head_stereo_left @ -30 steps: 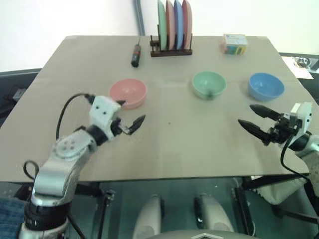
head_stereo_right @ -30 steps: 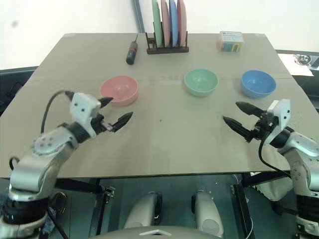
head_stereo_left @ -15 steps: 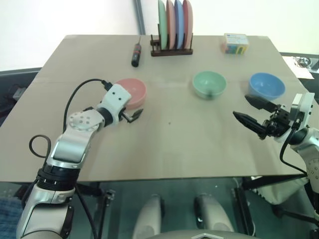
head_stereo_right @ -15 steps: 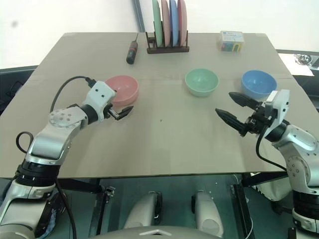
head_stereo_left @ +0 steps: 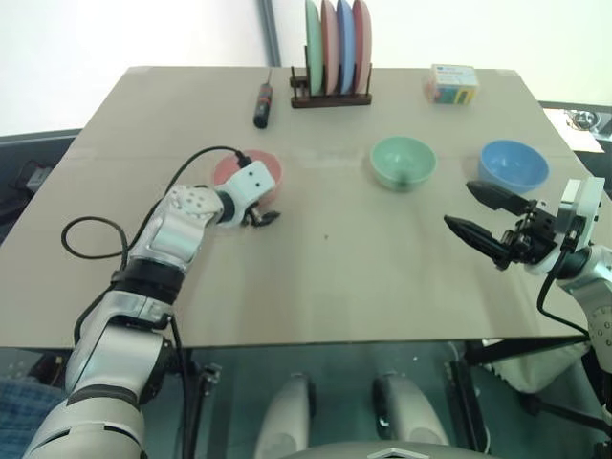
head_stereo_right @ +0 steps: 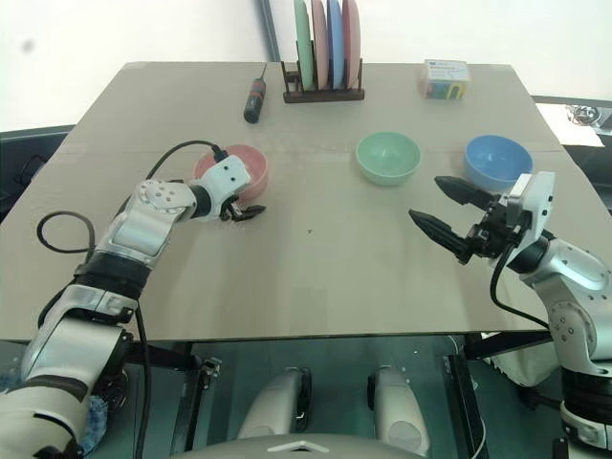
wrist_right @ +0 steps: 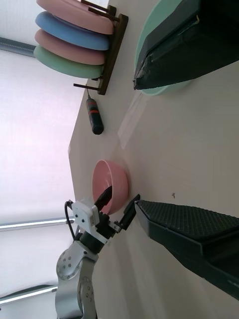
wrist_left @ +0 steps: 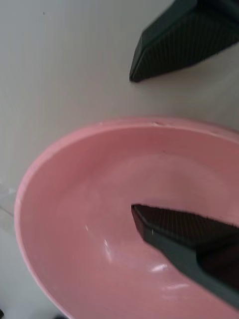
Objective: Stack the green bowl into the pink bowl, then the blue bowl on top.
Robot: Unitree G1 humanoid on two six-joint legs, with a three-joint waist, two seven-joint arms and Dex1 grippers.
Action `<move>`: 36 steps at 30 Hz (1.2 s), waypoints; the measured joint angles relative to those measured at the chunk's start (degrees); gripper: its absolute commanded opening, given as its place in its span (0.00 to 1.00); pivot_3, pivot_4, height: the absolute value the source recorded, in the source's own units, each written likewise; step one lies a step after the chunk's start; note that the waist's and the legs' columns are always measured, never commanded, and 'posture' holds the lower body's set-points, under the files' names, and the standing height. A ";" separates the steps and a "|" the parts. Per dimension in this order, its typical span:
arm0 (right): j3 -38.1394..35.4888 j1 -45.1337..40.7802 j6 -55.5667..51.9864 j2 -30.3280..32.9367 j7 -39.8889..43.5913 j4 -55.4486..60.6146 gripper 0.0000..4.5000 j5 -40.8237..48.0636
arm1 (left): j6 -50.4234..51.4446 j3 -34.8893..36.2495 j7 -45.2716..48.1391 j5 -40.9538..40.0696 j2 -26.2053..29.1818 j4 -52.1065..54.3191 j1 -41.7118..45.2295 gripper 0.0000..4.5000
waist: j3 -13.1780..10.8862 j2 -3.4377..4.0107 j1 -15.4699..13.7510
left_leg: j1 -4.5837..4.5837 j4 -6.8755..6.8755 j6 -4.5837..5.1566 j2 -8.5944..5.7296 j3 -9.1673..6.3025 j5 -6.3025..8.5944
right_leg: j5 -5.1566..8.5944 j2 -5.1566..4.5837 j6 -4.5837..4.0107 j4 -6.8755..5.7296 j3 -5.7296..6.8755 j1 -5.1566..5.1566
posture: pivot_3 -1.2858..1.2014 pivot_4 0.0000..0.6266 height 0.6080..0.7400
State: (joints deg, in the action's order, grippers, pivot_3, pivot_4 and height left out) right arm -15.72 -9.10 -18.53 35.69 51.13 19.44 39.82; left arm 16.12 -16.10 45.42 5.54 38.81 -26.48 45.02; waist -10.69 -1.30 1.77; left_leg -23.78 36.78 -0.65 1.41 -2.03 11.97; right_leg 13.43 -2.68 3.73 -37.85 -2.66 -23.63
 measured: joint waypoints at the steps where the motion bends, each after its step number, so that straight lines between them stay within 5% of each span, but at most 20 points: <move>1: 0.00 0.05 0.00 0.00 0.00 0.00 0.83 -0.01 | -0.29 -0.06 0.18 0.14 -0.20 -0.52 0.18 0.51 | 0.00 0.00 0.00 | 0.00 0.00 0.00 0.00 0.00 0.00 | 0.00 0.00 0.00 -0.01 0.00 0.00 | 0.52 0.24 1.00; 7: 0.00 0.29 0.08 0.00 0.06 0.00 0.83 -0.14 | -1.60 0.46 3.04 0.98 -0.10 0.01 1.31 0.00 | 0.01 0.01 0.05 | 0.02 0.00 0.00 0.00 0.00 0.00 | 0.00 0.00 0.00 -0.02 -0.01 0.01 | 0.52 0.24 1.00; 21: 0.20 -0.41 0.57 -0.01 0.61 -0.51 0.83 -0.95 | 0.44 -5.84 16.77 1.94 -0.25 27.29 -0.85 0.00 | 0.01 0.02 -0.52 | 0.01 0.05 0.00 0.01 0.01 0.00 | 0.00 0.01 0.00 -0.04 -0.03 0.00 | 0.52 0.24 1.00; 35: 1.41 -1.08 1.19 -0.17 0.53 -0.80 0.83 -1.53 | -14.62 -11.58 23.41 4.53 -1.81 28.78 -0.78 0.00 | 0.01 0.02 -0.94 | -0.03 0.10 0.00 0.01 0.01 0.00 | 0.00 0.01 -0.01 -0.02 -0.02 0.01 | 0.52 0.24 1.00; 36: 1.41 -1.08 1.19 -0.17 0.43 -0.80 0.83 -1.53 | -15.89 -11.49 22.91 4.51 -2.38 28.38 -0.77 0.09 | 0.01 0.02 -0.96 | -0.03 0.10 0.00 0.00 0.01 0.00 | 0.00 0.01 -0.01 -0.02 -0.03 0.01 | 0.52 0.24 1.00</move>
State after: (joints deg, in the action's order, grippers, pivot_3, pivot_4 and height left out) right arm -14.31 -10.17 -17.34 35.52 51.56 18.64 38.29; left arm 0.23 -27.59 68.34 10.05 36.42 1.89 44.25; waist -10.68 -1.29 0.81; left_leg -23.81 36.88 -0.65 1.41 -2.02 11.97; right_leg 13.43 -2.67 3.72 -37.88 -2.68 -23.63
